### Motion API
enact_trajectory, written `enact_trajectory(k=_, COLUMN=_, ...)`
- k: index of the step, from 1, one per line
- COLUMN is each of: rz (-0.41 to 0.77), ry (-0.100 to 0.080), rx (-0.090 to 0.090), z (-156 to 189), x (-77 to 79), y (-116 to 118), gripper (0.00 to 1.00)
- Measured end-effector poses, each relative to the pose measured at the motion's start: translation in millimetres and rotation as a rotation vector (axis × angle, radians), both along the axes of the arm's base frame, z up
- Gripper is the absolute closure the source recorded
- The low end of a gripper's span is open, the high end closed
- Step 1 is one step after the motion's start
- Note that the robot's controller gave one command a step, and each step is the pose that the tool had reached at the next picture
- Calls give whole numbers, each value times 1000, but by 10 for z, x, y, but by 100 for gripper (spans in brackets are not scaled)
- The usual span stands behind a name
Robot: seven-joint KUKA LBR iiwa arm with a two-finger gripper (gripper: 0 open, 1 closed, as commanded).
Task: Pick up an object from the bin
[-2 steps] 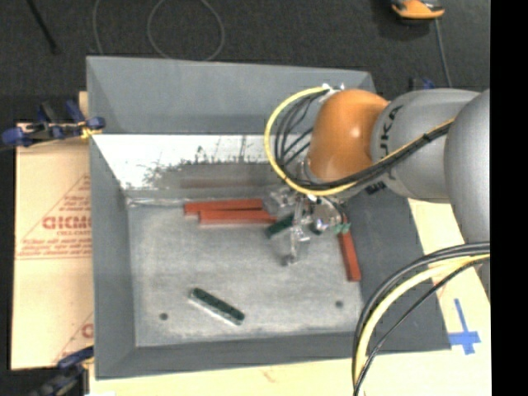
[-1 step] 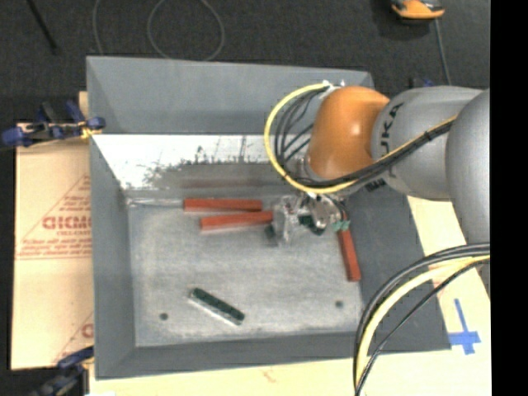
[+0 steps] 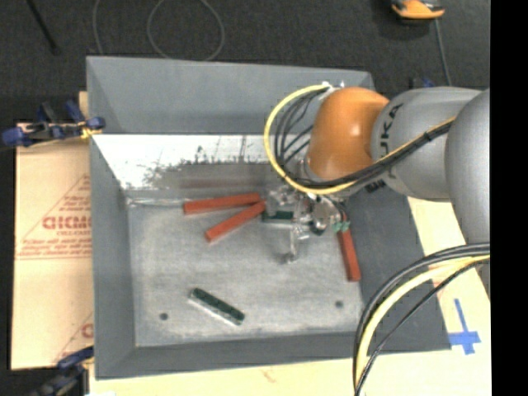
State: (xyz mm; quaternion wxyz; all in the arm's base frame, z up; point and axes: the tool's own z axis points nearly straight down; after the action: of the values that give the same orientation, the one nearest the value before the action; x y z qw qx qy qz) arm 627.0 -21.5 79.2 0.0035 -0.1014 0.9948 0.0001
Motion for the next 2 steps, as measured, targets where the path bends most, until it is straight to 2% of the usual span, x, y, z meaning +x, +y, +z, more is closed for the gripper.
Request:
enact_trajectory(k=1, rz=-17, ry=-3, rx=2, z=45, x=298, y=264, gripper=0)
enact_trajectory(k=2, rz=-27, ry=8, rx=-1, z=-74, x=280, y=636, gripper=0)
